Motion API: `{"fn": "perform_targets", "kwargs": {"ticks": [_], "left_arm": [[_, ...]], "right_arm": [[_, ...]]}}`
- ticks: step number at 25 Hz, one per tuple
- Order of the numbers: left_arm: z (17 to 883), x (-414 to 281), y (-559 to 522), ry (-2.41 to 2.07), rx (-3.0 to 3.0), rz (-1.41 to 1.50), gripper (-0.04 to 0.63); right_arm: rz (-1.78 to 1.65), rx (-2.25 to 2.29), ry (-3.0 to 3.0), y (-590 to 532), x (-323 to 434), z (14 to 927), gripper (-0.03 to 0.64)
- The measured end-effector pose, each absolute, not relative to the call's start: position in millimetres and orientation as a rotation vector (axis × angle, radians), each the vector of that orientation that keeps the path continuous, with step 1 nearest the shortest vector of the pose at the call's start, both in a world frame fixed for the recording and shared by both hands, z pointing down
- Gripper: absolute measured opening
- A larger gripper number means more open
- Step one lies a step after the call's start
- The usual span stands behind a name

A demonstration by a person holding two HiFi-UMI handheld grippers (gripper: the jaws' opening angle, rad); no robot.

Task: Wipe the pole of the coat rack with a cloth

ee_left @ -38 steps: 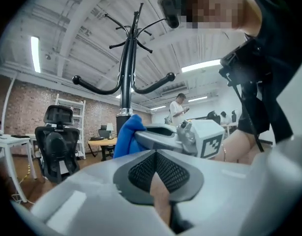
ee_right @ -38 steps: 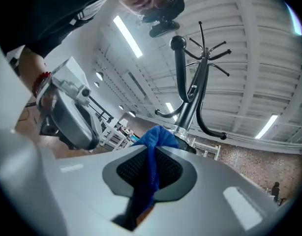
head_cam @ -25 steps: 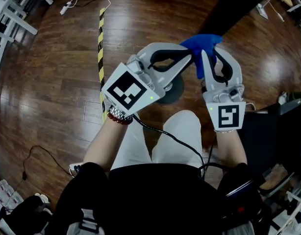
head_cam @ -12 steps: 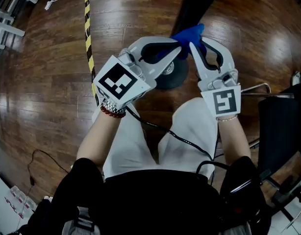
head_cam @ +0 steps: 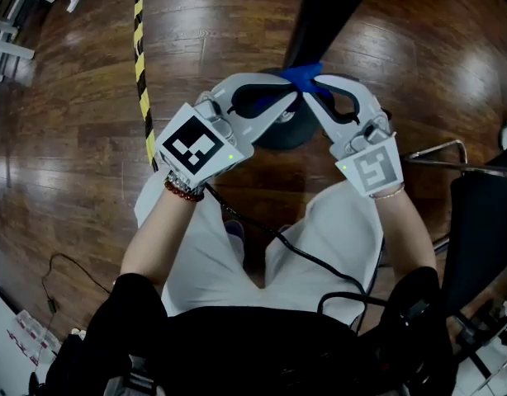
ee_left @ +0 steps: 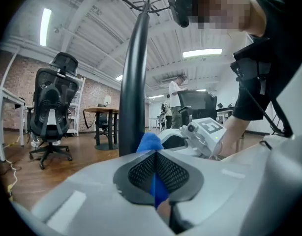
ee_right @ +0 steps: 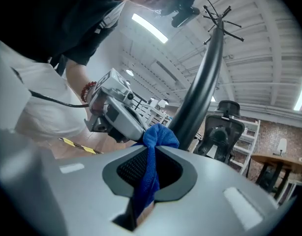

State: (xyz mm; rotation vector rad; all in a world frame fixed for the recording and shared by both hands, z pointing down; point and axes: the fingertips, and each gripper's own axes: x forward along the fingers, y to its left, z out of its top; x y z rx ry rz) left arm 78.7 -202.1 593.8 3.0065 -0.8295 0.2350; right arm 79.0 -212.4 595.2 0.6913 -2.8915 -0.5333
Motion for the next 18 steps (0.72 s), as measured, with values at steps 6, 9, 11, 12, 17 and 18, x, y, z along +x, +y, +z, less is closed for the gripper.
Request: {"fn": "perform_targets", "kwargs": {"ticks": [6, 9, 11, 12, 17, 18], "left_arm": [[644.2, 69.9, -207.0, -0.881, 3.018, 0.16, 0.006], [678.4, 64.7, -210.0, -0.894, 2.938, 0.146, 0.006], [695.5, 63.7, -209.9, -0.896, 2.897, 0.151, 0.006], [698.5, 61.7, -208.6, -0.903, 2.869, 0.138, 0.006], [665.1, 2.0, -196.9, -1.163, 2.678, -0.079, 0.006], [654.1, -18.8, -193.7, -1.26, 2.646, -0.125, 0.006]], "right_arm": [[-0.53, 0.661, -2.637, -214.8, 82.5, 672.2, 0.035], [-0.525, 0.658, -2.614, -213.0, 78.1, 701.9, 0.035], [-0.488, 0.672, -2.601, -214.7, 78.0, 724.0, 0.035], [-0.467, 0.678, -2.592, -215.6, 78.6, 735.8, 0.035], [-0.371, 0.678, -2.536, -218.6, 79.9, 793.5, 0.035], [-0.359, 0.67, -2.523, -218.8, 78.6, 803.8, 0.035]]}}
